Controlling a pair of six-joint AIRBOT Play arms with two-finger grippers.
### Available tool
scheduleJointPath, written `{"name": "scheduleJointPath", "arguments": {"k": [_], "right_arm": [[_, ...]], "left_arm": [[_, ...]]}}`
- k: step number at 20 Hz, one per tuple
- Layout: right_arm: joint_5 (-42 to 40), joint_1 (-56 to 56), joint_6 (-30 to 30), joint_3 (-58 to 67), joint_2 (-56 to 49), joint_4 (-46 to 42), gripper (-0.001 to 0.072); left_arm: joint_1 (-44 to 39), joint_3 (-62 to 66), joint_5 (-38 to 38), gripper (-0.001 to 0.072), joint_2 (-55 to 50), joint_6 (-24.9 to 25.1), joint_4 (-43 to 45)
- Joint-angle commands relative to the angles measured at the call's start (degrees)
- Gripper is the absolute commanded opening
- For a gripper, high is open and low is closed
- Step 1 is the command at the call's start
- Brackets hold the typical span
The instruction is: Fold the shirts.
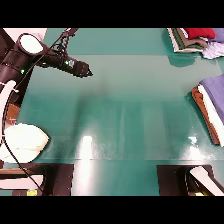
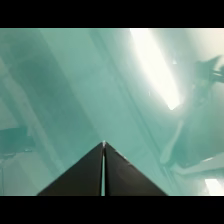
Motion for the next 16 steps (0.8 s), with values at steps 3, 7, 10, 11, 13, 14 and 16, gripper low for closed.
{"name": "scheduleJointPath", "arguments": {"k": [3, 7, 10, 11, 13, 14, 16], "right_arm": [[-0.68, 25.16, 0.79, 0.83, -3.30, 6.10, 0.0449], [-0.70, 40.22, 0.00, 0.83, -7.85, 6.05, 0.0235], [-0.70, 46.51, -2.23, 0.83, -10.16, 6.03, 0.0017], [-0.68, 47.50, -2.23, 0.83, -10.64, 6.05, 0.0017], [-0.61, 48.09, -2.23, 0.81, -10.95, 6.03, 0.0017], [-0.63, 48.06, -2.23, 0.83, -10.78, 6.05, 0.0017], [-0.66, 47.12, -2.23, 0.81, -10.23, 6.05, 0.0017]], "left_arm": [[-0.04, -0.02, -0.28, 0.0022, -0.02, -0.04, -0.20], [-0.04, -0.02, 1.38, 0.0023, -0.02, -0.07, -0.20], [-0.04, -0.02, 2.08, 0.0022, 0.00, -0.04, -0.17], [-0.04, -0.02, 2.73, 0.0022, -0.02, -0.04, -0.17], [-0.04, -0.02, 3.78, 0.0023, -0.02, -0.04, -0.17], [-0.04, -0.02, 4.09, 0.0022, -0.02, -0.07, -0.20], [-0.04, -0.02, 4.20, 0.0023, -0.02, -0.04, -0.17]]}}
